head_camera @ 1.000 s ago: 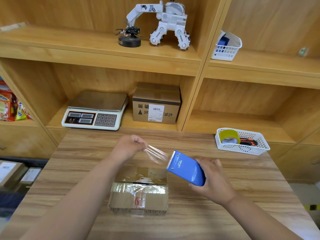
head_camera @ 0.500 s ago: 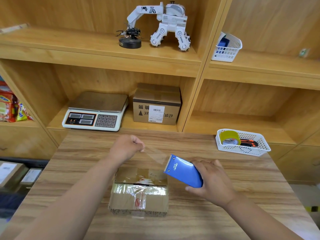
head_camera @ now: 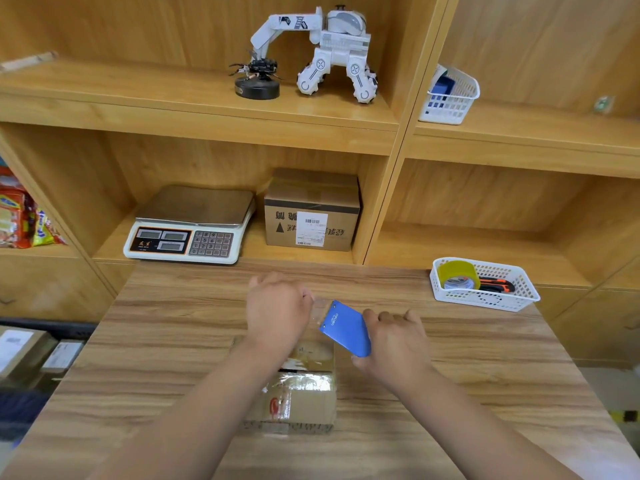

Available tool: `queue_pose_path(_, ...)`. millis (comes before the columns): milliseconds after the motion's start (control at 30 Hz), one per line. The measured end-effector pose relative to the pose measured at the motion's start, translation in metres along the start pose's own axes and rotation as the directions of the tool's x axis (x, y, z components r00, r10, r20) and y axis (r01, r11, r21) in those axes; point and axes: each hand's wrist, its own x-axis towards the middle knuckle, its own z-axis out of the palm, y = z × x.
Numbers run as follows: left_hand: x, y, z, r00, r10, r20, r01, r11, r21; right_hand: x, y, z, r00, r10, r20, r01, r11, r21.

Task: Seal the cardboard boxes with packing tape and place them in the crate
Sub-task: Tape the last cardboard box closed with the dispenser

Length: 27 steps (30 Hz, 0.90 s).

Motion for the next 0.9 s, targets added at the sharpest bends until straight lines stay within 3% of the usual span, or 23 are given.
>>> queue_pose_path(100, -0.006, 0.009, 0.002, 0.971, 0.181, -0.155, -0.185, 0.983, -0.009, 0.007, -0.004, 0.001, 0.999, 0.037, -0.022, -0.037, 0.999, 0.000)
queue_pose_path(200, -0.011, 0.012, 0.006, 0.942, 0.284, -0.182, -0.281, 0.959, 0.043, 0.012, -0.004, 0.006, 0.994, 0.085, 0.062, -0.086, 0.996, 0.028)
queue_pose_path(400, -0.019, 0.015, 0.009, 0.899, 0.382, -0.213, -0.370, 0.924, 0.095, 0.014, -0.004, 0.016, 0.985, 0.157, 0.077, -0.161, 0.986, 0.045)
queue_pose_path(567, -0.017, 0.013, 0.009, 0.948, 0.205, -0.245, -0.231, 0.969, -0.084, 0.004, 0.018, 0.039, 0.955, 0.209, 0.209, -0.195, 0.977, -0.084)
queue_pose_path(700, -0.017, 0.006, 0.010, 0.997, 0.014, -0.074, -0.031, 0.969, -0.245, -0.019, 0.031, 0.061, 0.976, 0.192, 0.105, -0.183, 0.979, -0.090)
queue_pose_path(900, -0.024, -0.005, 0.014, 0.983, -0.159, 0.097, 0.185, 0.895, -0.405, -0.048, 0.063, 0.105, 0.874, 0.277, 0.399, -0.284, 0.958, -0.044)
